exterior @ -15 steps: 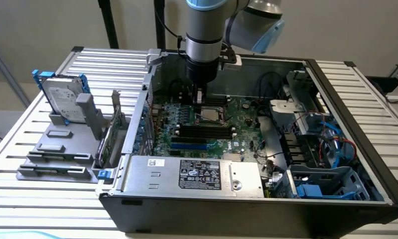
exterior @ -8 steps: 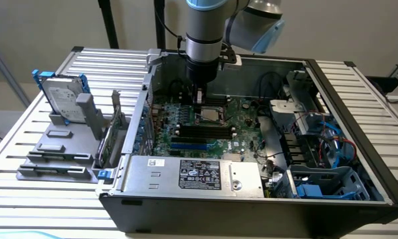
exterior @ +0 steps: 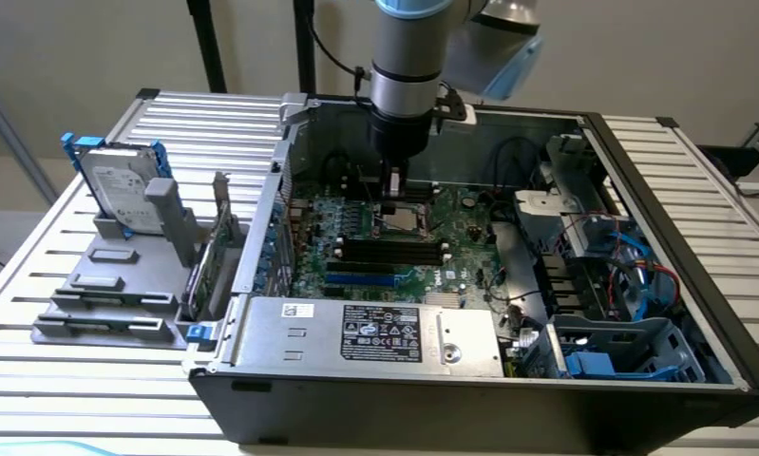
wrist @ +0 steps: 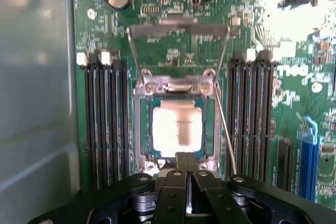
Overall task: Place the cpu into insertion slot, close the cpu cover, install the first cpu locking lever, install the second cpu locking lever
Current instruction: 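Close the cpu cover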
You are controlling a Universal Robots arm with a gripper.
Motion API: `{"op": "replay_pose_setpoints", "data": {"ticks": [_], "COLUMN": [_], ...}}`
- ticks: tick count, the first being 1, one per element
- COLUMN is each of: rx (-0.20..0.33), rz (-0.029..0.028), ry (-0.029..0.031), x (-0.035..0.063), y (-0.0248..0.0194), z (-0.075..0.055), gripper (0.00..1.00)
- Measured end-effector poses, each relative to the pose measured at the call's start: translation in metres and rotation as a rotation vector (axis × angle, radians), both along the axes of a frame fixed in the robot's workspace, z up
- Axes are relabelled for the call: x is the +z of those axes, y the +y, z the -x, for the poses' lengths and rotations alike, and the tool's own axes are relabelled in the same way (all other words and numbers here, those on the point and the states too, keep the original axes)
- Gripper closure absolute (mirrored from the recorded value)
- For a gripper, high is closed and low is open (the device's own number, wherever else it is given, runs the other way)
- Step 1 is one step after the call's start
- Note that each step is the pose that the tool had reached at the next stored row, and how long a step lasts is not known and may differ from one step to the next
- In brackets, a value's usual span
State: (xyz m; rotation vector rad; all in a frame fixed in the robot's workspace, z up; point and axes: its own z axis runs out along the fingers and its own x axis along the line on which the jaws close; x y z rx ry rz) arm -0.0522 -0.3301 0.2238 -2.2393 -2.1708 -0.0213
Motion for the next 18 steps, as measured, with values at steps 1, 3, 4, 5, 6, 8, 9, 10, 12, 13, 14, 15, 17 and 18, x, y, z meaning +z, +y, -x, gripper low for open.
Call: {"op": "replay_pose_setpoints", "data": {"ticks": [1,3,4,5,6,8,9,10,12,13,14,15,17,18], "rx": [0.0,0.0,0.0,0.0,0.0,0.0,0.0,0.0,0.0,0.0,0.0,0.0,0.0,0.0], "rz": [0.0001,-0.0002,0.0,-0.0001,-0.0002,-0.0001,-0.0002,-0.0001,-0.0002,-0.0001,-0.0004,-0.0005,-0.001,-0.0013], "ry": [0.0028,0.0083,0.0113,0.014,0.0164,0.0209,0.023,0.025,0.0289,0.0311,0.0327,0.0342,0.0362,0.0368], "x": [0.0015,0.0058,0.0086,0.0113,0.0141,0.0201,0.0232,0.0264,0.0326,0.0357,0.038,0.0397,0.0415,0.042], "y": [0.0,0.0,0.0,0.0,0.0,0.0,0.0001,0.0,0.0,0.0,0.0,0.0,0.0,0.0], "z": [-0.005,-0.014,-0.018,-0.023,-0.028,-0.037,-0.041,-0.046,-0.055,-0.059,-0.064,-0.068,-0.077,-0.082], "gripper": [0.89,0.89,0.89,0.89,0.89,0.89,0.89,0.89,0.89,0.89,0.89,0.89,0.89,0.89]}}
